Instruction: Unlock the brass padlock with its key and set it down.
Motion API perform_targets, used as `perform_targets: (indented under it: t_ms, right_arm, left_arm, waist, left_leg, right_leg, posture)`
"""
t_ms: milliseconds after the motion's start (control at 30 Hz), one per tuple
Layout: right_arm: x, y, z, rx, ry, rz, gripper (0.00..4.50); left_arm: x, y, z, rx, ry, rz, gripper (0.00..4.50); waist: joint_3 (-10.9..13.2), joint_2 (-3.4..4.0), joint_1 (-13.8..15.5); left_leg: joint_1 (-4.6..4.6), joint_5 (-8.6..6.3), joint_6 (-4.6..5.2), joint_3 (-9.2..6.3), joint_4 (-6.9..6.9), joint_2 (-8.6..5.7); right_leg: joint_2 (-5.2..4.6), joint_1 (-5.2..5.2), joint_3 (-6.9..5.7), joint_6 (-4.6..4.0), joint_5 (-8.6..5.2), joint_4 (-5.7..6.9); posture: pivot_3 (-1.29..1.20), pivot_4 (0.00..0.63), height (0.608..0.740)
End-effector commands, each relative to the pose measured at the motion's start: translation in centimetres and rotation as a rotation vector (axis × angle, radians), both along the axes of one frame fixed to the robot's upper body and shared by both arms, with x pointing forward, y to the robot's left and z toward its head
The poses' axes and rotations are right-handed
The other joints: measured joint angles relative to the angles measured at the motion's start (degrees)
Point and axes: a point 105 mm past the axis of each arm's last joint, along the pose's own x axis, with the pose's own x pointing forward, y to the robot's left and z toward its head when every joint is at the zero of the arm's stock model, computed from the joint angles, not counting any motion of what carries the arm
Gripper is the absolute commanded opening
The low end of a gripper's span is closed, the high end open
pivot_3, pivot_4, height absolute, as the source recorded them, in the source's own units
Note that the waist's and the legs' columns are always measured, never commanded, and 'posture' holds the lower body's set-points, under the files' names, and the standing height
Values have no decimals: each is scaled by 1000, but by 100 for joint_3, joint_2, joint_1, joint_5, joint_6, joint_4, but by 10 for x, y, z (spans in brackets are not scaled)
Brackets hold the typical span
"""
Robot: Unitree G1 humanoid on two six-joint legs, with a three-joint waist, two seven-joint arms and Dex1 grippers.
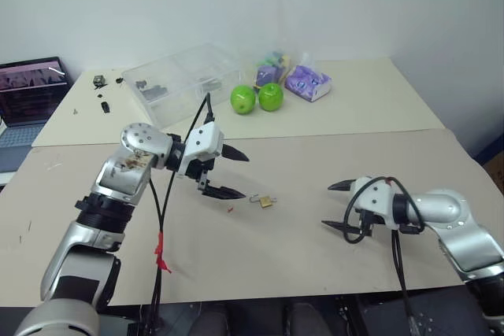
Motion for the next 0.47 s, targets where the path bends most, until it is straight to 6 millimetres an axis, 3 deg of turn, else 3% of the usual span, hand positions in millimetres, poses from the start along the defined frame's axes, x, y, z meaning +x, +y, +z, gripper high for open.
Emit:
perform_targets:
  t_ms: [33,200,467]
  right_arm:
    - [-4,10,29,145,55,-53,4421]
    - [-7,23,38,200,47,-108,4421]
    - [2,20,38,227,23,-173,4421]
  left_arm:
    - [2,9,4,-17,-58,63,4500]
    - [4,32,0,-21,-47,178,4500]
    - [-9,45,17,-96,-34,244,4500]
  waist:
    - [0,1,4]
    - [2,-3,26]
    - [2,-3,65]
  left_leg:
    - [0,-2,3,4,0,-1]
    - [0,-8,12,1,-1,7]
    - [-2,-9,10,12,0,7]
  right_leg:
    - [-1,0,3,0,0,-1]
    - [-3,-11,22,1,1,-2]
    - [-10,-11,24,3,1,-8]
  posture:
    - [0,150,740]
    - [0,150,740]
    - [0,150,740]
